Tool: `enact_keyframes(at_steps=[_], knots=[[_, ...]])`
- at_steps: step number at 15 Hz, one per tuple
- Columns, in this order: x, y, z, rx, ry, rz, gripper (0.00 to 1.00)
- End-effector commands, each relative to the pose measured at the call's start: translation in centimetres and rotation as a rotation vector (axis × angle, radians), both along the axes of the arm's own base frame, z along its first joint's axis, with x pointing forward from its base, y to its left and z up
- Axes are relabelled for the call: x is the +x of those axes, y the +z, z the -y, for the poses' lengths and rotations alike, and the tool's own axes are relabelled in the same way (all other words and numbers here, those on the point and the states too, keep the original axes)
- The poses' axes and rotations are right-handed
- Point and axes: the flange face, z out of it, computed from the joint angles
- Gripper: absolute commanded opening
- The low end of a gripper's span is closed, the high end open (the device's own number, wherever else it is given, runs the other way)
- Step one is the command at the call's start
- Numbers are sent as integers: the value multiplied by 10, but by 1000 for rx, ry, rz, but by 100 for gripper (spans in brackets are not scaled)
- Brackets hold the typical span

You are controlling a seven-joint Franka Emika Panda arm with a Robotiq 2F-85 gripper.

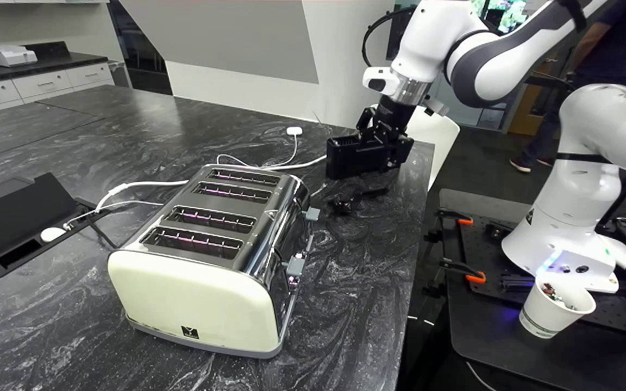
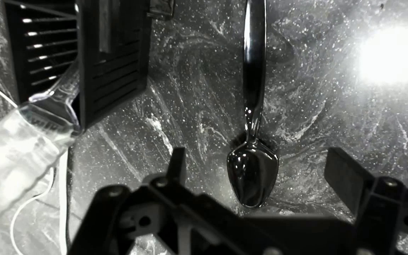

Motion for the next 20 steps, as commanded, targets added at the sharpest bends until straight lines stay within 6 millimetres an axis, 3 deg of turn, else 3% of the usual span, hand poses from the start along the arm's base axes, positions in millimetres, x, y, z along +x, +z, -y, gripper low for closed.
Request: enact_keyframes(at_steps=[1,7,12,13,15,20], knots=[[9,-32,-4,-28,91,20,100],[11,-81,25,-24,134,-20,100],[12,-99,24,30,195,-34,100],[11,-98,22,45,206,-34,75],[10,-96,20,69,230,-36,66],[10,-96,21,97,272,-28,27]])
